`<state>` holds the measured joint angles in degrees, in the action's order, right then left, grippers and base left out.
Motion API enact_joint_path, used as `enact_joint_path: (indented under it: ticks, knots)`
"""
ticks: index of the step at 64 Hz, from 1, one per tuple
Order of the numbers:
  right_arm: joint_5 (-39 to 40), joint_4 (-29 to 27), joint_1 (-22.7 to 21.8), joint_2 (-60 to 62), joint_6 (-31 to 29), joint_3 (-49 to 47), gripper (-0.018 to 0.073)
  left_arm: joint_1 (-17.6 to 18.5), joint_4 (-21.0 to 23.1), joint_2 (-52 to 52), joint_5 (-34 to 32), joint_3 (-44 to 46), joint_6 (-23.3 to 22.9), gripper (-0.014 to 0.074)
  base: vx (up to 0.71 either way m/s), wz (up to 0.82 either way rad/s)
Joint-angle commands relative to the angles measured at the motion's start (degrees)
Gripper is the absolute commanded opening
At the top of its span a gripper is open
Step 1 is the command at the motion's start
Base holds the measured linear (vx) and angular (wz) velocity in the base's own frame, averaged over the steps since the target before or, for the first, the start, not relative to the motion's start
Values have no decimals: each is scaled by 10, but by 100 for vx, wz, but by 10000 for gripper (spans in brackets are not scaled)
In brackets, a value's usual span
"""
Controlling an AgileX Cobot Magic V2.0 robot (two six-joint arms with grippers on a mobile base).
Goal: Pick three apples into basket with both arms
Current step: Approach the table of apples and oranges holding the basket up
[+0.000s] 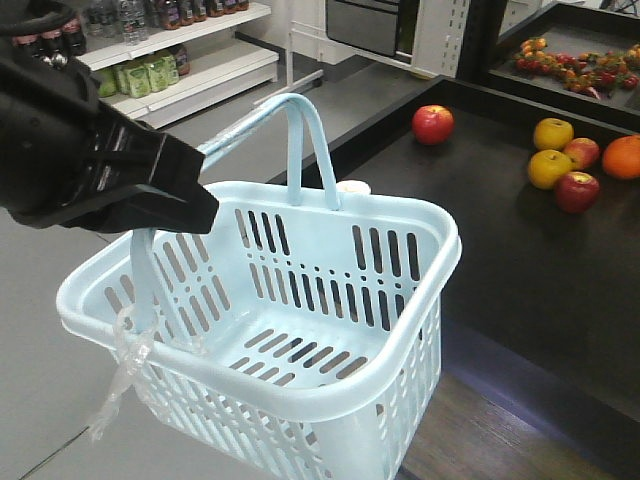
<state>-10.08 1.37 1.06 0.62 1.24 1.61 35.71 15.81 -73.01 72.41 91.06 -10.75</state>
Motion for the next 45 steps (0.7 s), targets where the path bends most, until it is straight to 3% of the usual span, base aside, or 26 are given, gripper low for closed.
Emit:
enact_joint_path:
  ticks: [1, 45]
  knots:
    - [40, 6, -5, 6, -5, 8, -4, 3, 17, 15, -42, 14, -3, -8, 9, -34]
    - [40, 6, -5, 6, -5, 8, -4, 3, 17, 15, -42, 14, -3, -8, 8, -31]
